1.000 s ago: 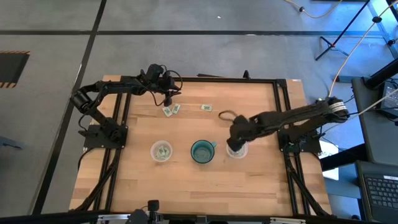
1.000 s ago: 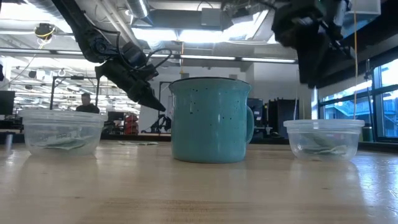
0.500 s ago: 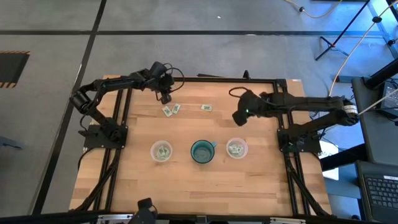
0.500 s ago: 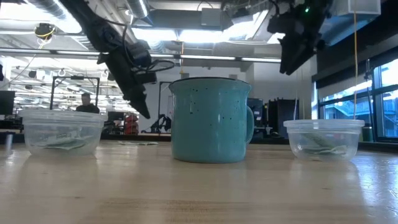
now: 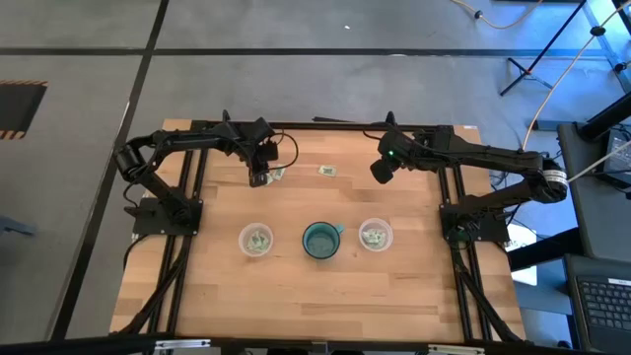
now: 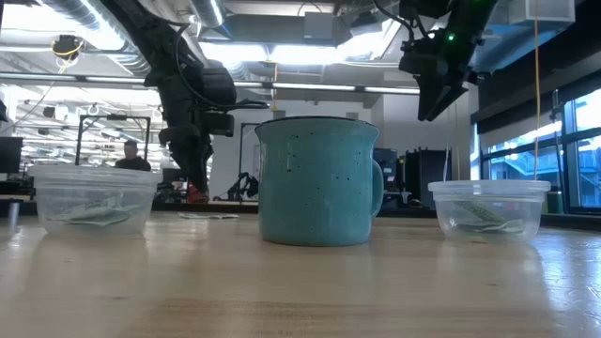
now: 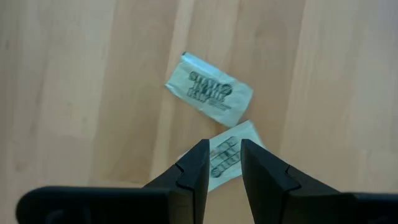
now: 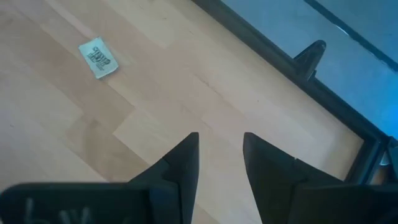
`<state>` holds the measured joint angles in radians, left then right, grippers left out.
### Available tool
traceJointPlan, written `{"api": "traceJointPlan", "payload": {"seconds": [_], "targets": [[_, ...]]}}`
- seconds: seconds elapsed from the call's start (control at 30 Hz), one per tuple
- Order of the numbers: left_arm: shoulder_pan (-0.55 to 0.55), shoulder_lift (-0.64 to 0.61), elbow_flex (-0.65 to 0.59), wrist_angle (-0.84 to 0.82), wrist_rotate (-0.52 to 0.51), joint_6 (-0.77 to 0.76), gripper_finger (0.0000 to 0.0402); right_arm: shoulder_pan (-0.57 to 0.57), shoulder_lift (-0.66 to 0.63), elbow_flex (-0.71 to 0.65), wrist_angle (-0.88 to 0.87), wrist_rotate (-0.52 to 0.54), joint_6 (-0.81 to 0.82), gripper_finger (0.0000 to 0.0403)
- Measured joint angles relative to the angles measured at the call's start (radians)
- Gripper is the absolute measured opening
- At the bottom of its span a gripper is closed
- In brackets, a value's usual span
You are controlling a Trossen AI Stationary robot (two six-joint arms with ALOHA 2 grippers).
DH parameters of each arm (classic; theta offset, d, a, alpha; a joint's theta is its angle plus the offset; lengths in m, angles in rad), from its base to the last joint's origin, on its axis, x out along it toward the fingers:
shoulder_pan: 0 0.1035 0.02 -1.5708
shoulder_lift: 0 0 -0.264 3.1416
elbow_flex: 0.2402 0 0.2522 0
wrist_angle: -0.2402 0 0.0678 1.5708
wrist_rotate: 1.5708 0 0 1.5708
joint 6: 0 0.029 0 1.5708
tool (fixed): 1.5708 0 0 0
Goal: Pick and place Stevia / Truvia into bins
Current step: Put the green stevia packet into the left transparent container
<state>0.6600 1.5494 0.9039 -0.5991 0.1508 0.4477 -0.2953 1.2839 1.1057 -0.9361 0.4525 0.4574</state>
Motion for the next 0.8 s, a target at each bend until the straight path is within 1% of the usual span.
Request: {"api": "traceJointPlan", "payload": {"seconds": [0.13,0.27,0.47,0.63,0.8], "targets": [[-0.015,0.000,0.000,-0.002,-0.031,-0.088,0.0088,-0.010,0.000,0.000,0.006,0.000,-0.023,0.0129],[-0.016,0.000,0.000,-0.021,-0.084,-0.147,0.0102,-0.010,0.000,0.000,0.008,0.000,-0.025,0.0129],[-0.014,0.000,-0.010,-0.040,-0.074,-0.207,0.0122,-0.010,0.000,0.000,0.014,0.000,-0.025,0.0129],[-0.014,0.020,-0.014,-0.031,-0.077,-0.228,0.0120,-0.010,0.000,0.000,0.040,0.000,-0.047,0.0129],[-0.012,0.075,-0.014,-0.022,-0.078,-0.244,0.0113,-0.010,0.000,0.000,0.061,-0.001,-0.062,0.0129]]}}
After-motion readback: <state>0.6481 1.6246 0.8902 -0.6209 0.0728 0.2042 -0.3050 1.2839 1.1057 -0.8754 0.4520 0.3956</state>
